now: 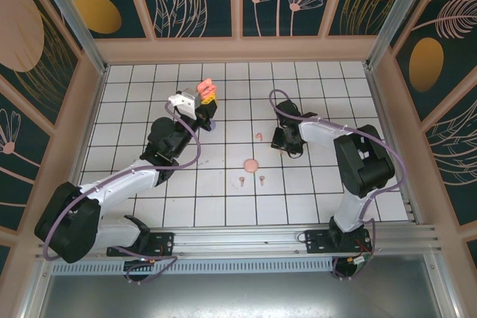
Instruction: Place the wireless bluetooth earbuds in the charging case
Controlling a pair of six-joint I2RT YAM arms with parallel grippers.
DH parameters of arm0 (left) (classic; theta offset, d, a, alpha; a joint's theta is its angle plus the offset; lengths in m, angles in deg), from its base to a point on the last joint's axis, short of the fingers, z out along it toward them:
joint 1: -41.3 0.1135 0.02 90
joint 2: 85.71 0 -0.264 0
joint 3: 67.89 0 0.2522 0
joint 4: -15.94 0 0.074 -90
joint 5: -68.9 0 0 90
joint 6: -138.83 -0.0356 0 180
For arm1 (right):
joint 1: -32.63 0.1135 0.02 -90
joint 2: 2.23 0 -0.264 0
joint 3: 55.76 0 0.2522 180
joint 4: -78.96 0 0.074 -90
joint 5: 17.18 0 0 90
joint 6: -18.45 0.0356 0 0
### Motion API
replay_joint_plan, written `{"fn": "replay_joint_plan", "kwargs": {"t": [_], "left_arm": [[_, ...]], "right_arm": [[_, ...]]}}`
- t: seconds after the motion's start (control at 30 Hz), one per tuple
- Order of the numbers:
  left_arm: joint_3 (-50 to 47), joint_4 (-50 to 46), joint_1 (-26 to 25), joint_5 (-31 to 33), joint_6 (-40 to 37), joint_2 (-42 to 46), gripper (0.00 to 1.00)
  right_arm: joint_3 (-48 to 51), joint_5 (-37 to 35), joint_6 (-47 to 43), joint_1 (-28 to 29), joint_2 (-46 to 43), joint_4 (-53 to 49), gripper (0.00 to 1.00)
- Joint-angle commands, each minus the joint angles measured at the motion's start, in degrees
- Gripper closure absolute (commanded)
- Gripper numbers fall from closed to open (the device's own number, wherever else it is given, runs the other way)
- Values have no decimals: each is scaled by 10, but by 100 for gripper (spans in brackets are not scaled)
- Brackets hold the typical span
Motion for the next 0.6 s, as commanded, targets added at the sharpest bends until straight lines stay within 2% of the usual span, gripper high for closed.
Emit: {"fn": "replay_joint_plan", "kwargs": {"t": [0.0, 0.57], "left_arm": [[-5, 31, -4, -11, -7, -6, 100], [-8, 36, -4, -14, -4, -7, 100]], "right_arm": [[-14, -23, 15, 3, 19, -15, 59], [-28, -21, 30, 8, 40, -12, 69]]}}
